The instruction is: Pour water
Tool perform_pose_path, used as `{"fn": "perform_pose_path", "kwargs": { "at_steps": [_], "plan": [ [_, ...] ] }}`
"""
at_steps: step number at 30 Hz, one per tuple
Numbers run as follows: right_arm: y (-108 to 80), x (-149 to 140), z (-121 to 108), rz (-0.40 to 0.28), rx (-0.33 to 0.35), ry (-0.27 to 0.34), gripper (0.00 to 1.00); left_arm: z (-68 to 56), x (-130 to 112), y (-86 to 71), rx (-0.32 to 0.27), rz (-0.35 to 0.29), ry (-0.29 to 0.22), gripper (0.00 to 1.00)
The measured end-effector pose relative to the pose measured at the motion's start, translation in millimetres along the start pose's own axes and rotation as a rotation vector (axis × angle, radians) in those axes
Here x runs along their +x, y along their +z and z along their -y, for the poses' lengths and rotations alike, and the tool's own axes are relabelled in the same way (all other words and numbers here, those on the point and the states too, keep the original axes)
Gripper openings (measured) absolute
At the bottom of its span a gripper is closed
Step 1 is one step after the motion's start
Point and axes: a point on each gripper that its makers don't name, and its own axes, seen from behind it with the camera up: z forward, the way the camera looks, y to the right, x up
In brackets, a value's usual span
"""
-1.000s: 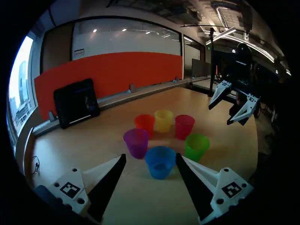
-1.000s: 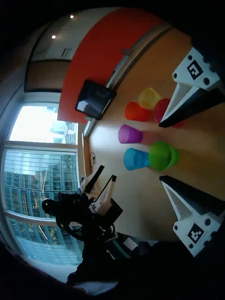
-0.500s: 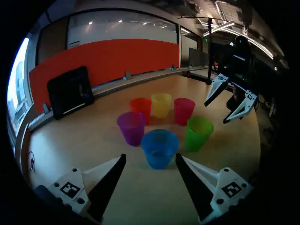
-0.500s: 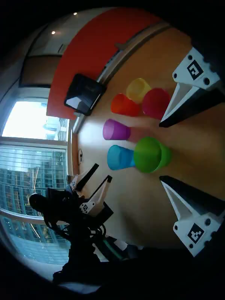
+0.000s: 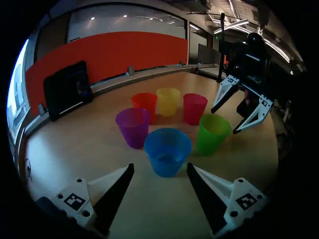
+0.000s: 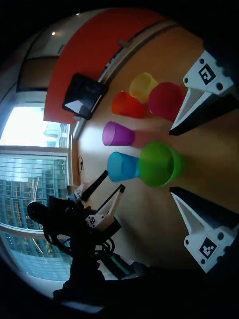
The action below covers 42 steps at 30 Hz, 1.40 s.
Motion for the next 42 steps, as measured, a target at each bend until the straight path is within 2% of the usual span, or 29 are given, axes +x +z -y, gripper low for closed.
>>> {"fn": "perform_pose_path", "kwargs": {
  "at_steps": [14,22,27,29,42],
  "plan": [
    [28.8,4.9,3.9,0.003,0.034,-0.003,0.99,-7.5,5.1,23.0,-0.042,0.007,0.015,0.98],
    [39.0,10.6,6.4,-0.011,0.044,-0.003,0.99,-10.9,8.0,30.3,-0.053,0.011,0.028,0.98],
    [42.3,14.1,6.7,-0.022,0.042,0.003,1.00,-11.0,8.5,31.5,-0.054,0.013,0.030,0.98],
    [43.3,14.2,5.8,-0.023,0.039,0.005,0.93,-11.0,8.5,31.8,-0.054,0.015,0.031,0.98],
    [36.3,20.1,7.4,-0.042,0.044,0.012,0.93,-14.1,10.1,33.5,-0.057,0.017,0.038,0.98]
  ]
}}
